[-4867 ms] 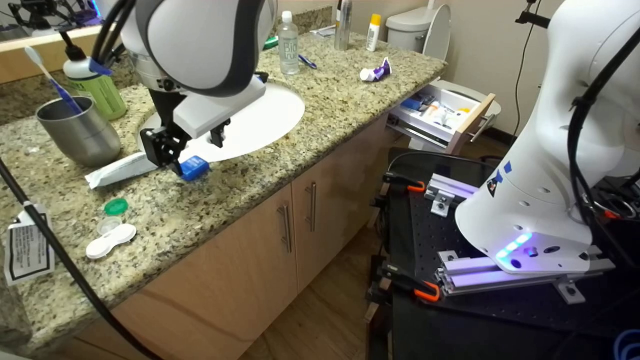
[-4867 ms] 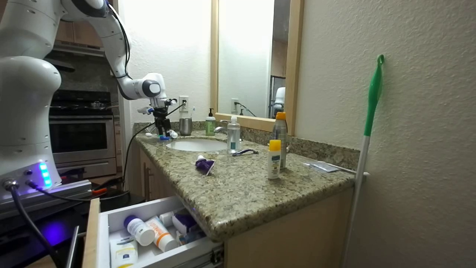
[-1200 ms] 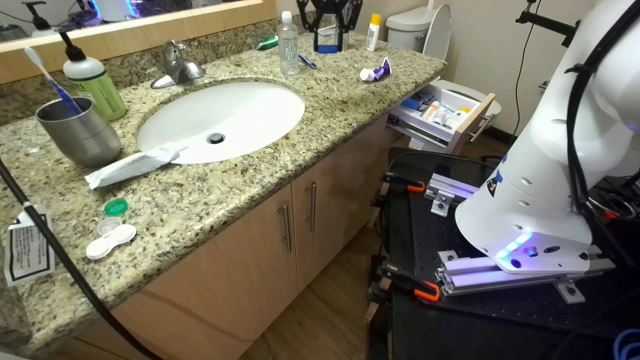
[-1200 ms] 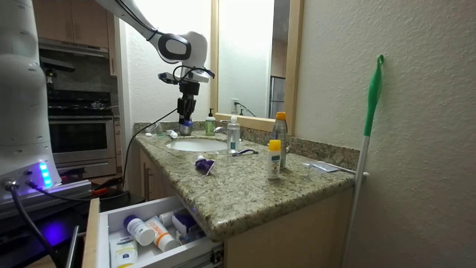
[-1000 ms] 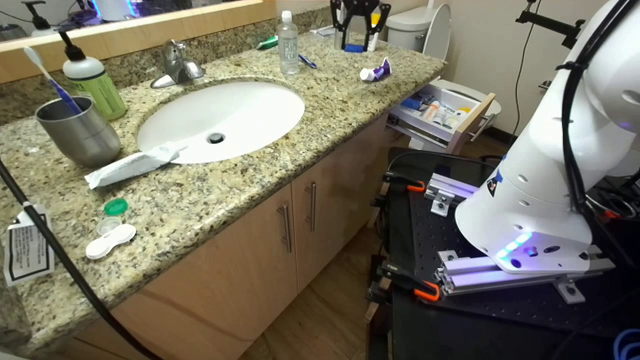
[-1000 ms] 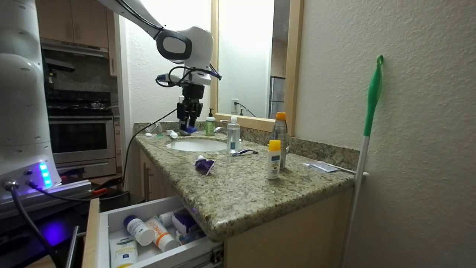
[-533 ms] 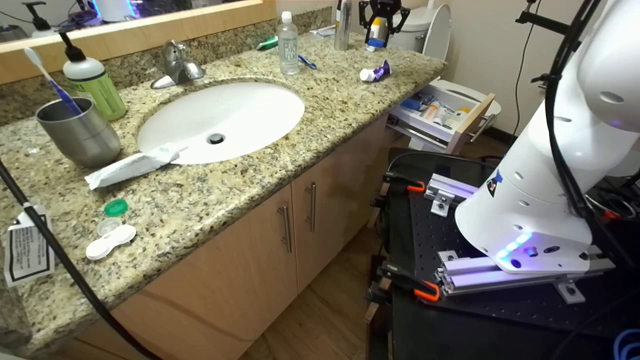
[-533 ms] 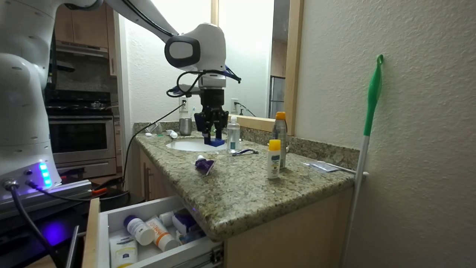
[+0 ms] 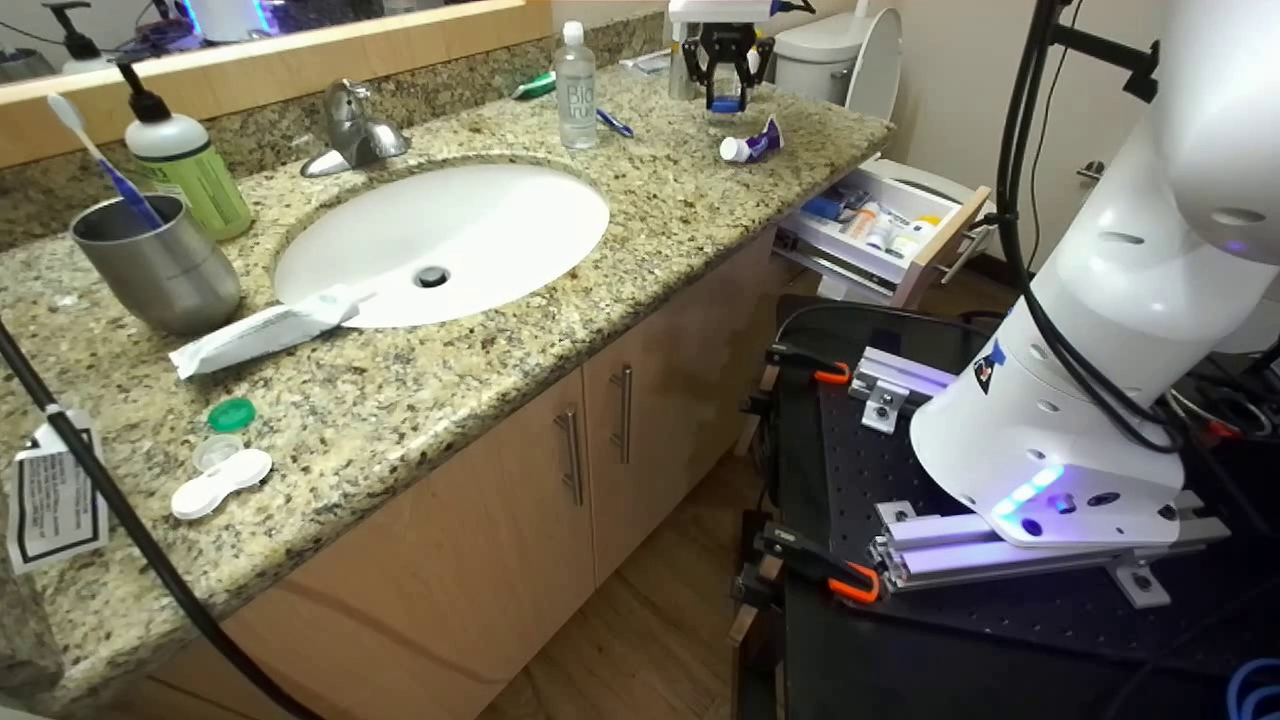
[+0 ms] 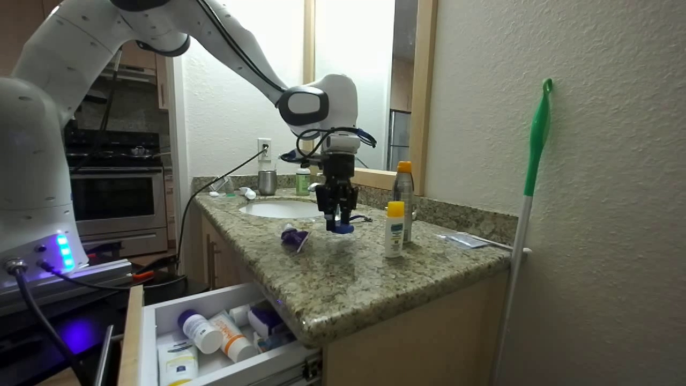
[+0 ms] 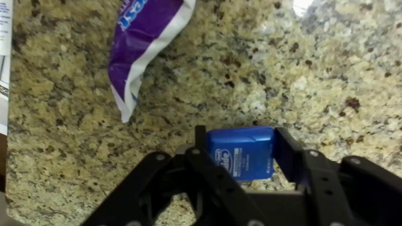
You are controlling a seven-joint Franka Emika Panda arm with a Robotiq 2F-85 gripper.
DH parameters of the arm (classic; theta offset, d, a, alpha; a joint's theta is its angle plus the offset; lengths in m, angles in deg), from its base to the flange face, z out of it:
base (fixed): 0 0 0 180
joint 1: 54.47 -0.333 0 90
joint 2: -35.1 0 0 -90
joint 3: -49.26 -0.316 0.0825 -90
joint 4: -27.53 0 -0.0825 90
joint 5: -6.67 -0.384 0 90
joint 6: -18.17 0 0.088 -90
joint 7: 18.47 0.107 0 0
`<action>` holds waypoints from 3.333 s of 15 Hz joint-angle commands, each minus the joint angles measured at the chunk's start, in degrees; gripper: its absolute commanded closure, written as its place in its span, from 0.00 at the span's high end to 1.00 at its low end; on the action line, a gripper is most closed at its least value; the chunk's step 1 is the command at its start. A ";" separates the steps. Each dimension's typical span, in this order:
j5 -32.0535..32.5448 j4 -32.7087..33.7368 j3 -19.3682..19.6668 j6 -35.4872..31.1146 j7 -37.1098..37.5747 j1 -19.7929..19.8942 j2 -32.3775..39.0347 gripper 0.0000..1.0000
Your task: Move the purple tube of tooth paste to the right, move the blue object to the right, move the white tube to the right, remove the toothbrush from the silver cup and place it on the right side of the counter
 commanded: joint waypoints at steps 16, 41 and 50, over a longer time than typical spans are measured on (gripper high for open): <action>1.84 1.06 -2.40 1.28 -7.63 0.30 -10.22 1.00; 10.70 -30.00 -25.76 5.57 -24.17 -19.82 -50.64 1.00; 13.01 -33.16 -30.98 1.80 -30.86 -25.91 -49.70 1.00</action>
